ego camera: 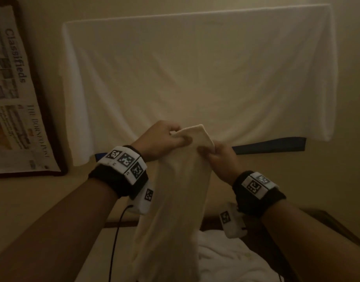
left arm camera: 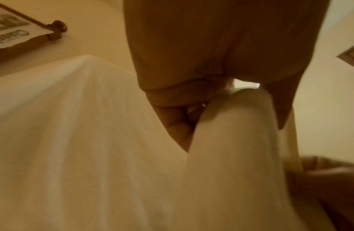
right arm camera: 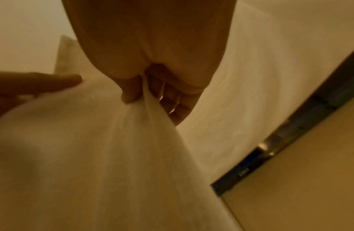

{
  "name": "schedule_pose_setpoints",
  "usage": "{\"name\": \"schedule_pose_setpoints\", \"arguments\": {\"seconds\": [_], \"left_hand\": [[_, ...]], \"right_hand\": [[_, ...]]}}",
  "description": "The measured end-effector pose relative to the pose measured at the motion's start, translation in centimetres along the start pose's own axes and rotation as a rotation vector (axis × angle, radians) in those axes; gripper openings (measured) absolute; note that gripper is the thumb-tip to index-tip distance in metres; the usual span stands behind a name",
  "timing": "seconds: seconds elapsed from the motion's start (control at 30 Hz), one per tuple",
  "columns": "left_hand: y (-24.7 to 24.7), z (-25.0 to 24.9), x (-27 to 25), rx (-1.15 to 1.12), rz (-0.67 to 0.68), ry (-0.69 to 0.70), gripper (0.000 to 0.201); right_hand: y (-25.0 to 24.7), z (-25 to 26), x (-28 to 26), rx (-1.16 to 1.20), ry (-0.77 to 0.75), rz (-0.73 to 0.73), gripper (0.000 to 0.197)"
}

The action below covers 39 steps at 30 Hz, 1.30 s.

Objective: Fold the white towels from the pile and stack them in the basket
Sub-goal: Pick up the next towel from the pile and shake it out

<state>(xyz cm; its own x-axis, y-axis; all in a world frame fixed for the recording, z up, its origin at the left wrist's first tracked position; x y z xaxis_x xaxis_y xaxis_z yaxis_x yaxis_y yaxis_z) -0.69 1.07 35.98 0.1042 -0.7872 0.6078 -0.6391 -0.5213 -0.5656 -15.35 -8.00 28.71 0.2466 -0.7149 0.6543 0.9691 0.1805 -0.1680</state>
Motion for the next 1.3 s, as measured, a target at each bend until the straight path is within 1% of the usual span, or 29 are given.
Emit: {"name": "schedule_pose_setpoints", "arguments": {"seconds": [0.03,0.07,0.13,0.2,0.23,0.3,0.37,0.43,0.47,0.53,0.6,0.67,0.73,0.77,0.87,0.93,0.97,1.03,1.13,1.17,1.23,1.3], "left_hand": [[0.5,-0.2,0.1,0.028,0.038,0.010,0.033],[0.8,-0.5,0.3,0.048,0.041,0.030,0.038],[0.8,-1.4,1.1,0.040,-0.052,0.065,0.046],[0.0,-1.9,1.8,0.010,-0.178,0.047,0.041],[-0.4,-1.9,2.0,0.020,-0.214,0.037,0.040],[-0.7,-2.4,2.2,0.080,-0.235,0.065,0.044],[-1.4,-2.3,1.9,0.122,-0.261,0.068,0.044],[-2.8,-2.1,1.7,0.132,-0.291,0.086,0.043],[-3.5,-2.0,1.5,0.139,-0.318,0.094,0.042],[-4.9,-1.7,1.0,0.149,-0.369,0.089,0.040],[-6.0,-0.7,0.2,0.148,-0.392,0.057,0.043],[-6.9,0.4,-0.7,0.114,-0.438,-0.009,0.049],[-7.6,1.6,-1.3,0.071,-0.477,-0.071,0.054],[-7.8,2.0,-1.6,0.061,-0.489,-0.095,0.053],[-8.8,2.3,-1.9,0.007,-0.541,-0.152,0.043],[-9.3,2.2,-2.0,-0.108,-0.578,-0.188,0.035],[-9.3,2.1,-1.9,-0.169,-0.571,-0.207,0.034],[-9.0,1.9,-1.4,-0.238,-0.489,-0.213,0.040],[-7.7,1.3,-0.9,-0.278,-0.377,-0.194,0.043],[-7.2,1.4,-0.8,-0.296,-0.353,-0.195,0.046],[-6.2,1.6,-0.8,-0.349,-0.313,-0.202,0.049],[-5.8,2.0,-0.8,-0.399,-0.313,-0.202,0.038]], "right_hand": [[-0.3,0.7,0.7,-0.003,-0.047,-0.010,0.020],[-0.5,1.6,1.4,-0.014,-0.110,-0.017,0.020],[-0.6,2.8,2.3,-0.003,-0.192,-0.028,0.020],[-0.2,2.6,2.3,0.036,-0.219,-0.042,0.023],[0.4,1.9,2.0,0.040,-0.209,-0.037,0.025],[1.5,-0.6,1.0,0.009,-0.138,0.015,0.026],[3.0,-4.4,-0.7,-0.054,-0.019,0.122,0.029],[3.6,-8.9,-2.3,-0.219,0.136,0.207,0.035],[3.3,-11.1,-2.9,-0.306,0.199,0.223,0.037],[2.1,-14.6,-3.4,-0.376,0.315,0.201,0.035],[1.4,-15.7,-2.4,-0.331,0.385,0.128,0.030],[1.3,-14.0,0.1,-0.218,0.322,0.004,0.021],[1.9,-10.4,3.1,-0.064,0.204,-0.094,0.023],[2.1,-8.4,4.5,-0.013,0.156,-0.128,0.024],[2.7,-1.8,8.1,0.080,0.054,-0.192,0.025],[2.9,2.4,9.6,0.134,-0.007,-0.202,0.025],[3.0,4.4,10.0,0.146,-0.038,-0.197,0.024],[3.5,7.8,10.2,0.120,-0.133,-0.152,0.020],[4.7,12.2,9.4,-0.120,-0.344,-0.039,0.018],[5.0,13.0,9.0,-0.176,-0.375,-0.012,0.018],[5.2,13.7,8.6,-0.225,-0.387,-0.003,0.020],[4.9,13.6,8.1,-0.242,-0.355,-0.021,0.025]]}}
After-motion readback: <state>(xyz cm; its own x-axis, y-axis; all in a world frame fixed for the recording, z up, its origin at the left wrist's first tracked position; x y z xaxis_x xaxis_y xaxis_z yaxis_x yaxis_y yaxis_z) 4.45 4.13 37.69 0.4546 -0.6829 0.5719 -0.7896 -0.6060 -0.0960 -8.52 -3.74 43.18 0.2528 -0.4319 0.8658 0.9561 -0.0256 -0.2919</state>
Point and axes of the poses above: each hand's wrist, its own x-axis towards the middle knuckle, its own y-axis out of the palm, z = x × y, the point moved 5 cm from there along x, towards the middle knuckle, and after that the axes turned 11 degrees about -z, right-handed, at the moved point
